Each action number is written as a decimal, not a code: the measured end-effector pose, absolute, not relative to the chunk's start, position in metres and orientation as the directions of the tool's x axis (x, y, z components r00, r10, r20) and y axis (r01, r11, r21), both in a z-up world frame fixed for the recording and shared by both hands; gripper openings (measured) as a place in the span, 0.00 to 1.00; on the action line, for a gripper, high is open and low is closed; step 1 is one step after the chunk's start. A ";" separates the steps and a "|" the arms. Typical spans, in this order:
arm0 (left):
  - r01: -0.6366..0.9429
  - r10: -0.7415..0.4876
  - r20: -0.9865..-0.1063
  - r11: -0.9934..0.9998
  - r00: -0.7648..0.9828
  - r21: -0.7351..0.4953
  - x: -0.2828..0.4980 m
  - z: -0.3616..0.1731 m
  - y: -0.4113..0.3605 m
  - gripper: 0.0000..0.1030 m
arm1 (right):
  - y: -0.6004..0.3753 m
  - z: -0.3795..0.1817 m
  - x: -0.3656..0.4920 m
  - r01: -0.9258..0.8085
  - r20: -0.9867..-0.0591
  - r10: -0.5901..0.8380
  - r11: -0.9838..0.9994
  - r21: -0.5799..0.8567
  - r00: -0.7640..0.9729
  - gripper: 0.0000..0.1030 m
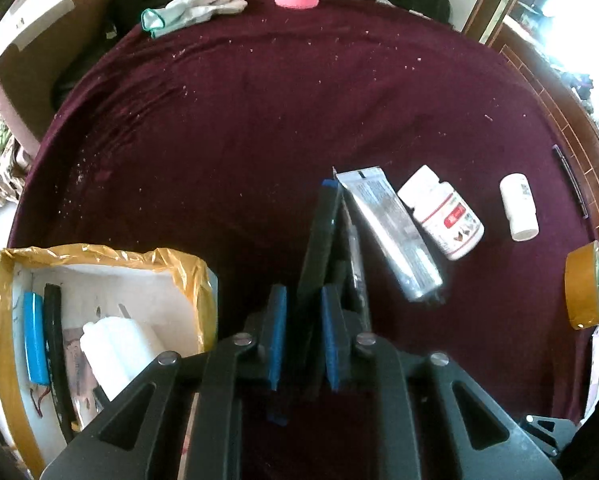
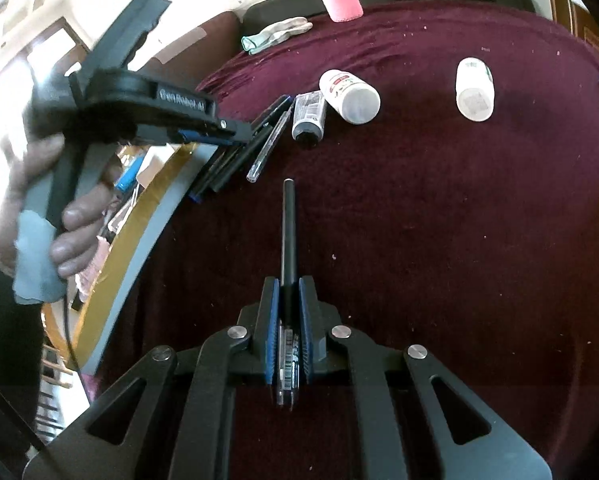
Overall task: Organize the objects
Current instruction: 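Grasp another black marker with right tool while left tool grasps blue-capped black pen, then carry the black marker and blue-capped pen over the white tray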
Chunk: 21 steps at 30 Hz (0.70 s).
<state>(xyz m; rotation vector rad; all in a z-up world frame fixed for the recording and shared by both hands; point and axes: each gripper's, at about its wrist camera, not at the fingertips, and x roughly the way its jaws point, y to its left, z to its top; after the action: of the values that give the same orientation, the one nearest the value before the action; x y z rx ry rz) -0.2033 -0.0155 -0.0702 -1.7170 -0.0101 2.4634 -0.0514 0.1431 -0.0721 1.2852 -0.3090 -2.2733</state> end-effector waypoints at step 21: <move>-0.101 0.086 -0.949 -0.993 -0.303 -0.057 -0.166 -0.069 -0.010 0.11 | 0.144 -0.071 -0.057 0.319 -0.733 -0.527 -0.849 0.422 -0.431 0.06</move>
<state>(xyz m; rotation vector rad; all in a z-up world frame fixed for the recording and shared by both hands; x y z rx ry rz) -0.1660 -0.0098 -0.0685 -1.7805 0.0200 2.4463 -0.0570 0.1442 -0.0712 1.2781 -0.2999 -2.2810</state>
